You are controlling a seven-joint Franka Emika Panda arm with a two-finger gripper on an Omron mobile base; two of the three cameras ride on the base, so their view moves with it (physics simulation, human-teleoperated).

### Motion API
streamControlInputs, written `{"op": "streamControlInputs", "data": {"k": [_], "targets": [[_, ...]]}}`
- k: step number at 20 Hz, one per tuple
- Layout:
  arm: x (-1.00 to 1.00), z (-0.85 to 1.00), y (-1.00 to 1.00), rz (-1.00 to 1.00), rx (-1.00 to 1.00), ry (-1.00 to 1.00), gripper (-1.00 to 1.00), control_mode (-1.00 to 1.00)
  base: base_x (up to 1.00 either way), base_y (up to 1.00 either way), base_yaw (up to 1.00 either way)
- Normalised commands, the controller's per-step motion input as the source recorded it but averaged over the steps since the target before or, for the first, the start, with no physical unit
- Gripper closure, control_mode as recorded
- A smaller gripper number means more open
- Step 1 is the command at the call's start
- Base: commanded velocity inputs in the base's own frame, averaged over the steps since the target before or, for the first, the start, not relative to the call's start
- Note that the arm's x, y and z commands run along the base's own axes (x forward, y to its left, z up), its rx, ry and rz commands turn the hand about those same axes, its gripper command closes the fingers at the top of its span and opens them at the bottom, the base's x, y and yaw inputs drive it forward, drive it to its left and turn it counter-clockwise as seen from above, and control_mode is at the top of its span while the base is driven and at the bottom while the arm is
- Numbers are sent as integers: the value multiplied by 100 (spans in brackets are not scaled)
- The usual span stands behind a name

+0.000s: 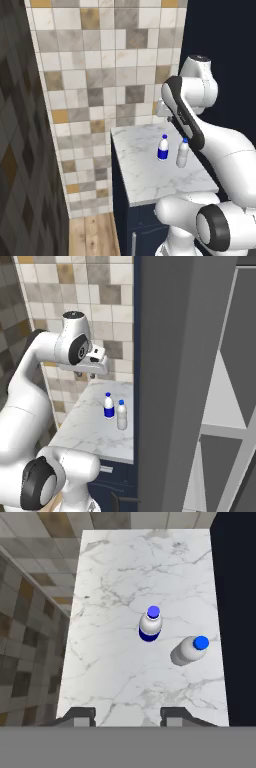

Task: Take the bottled waters from the counter and place them in the freezer to freeze. Close the freezer door after placing the bottles.

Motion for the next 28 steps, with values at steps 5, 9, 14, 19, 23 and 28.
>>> {"op": "streamControlInputs", "data": {"k": [5,9,14,19,23,28], "targets": [[0,-3,13,-8,-4,0,-100,-100,0,0,0],[0,-13,43,-23,-18,0,-100,-100,0,0,0],[0,-25,51,-41,-15,-13,-100,-100,0,0,0],[0,-36,37,-57,-11,-23,-100,-100,0,0,0],[3,-41,43,-58,-12,-27,-100,-100,0,0,0],[10,-57,25,-57,-8,-26,-100,-100,0,0,0]]}}
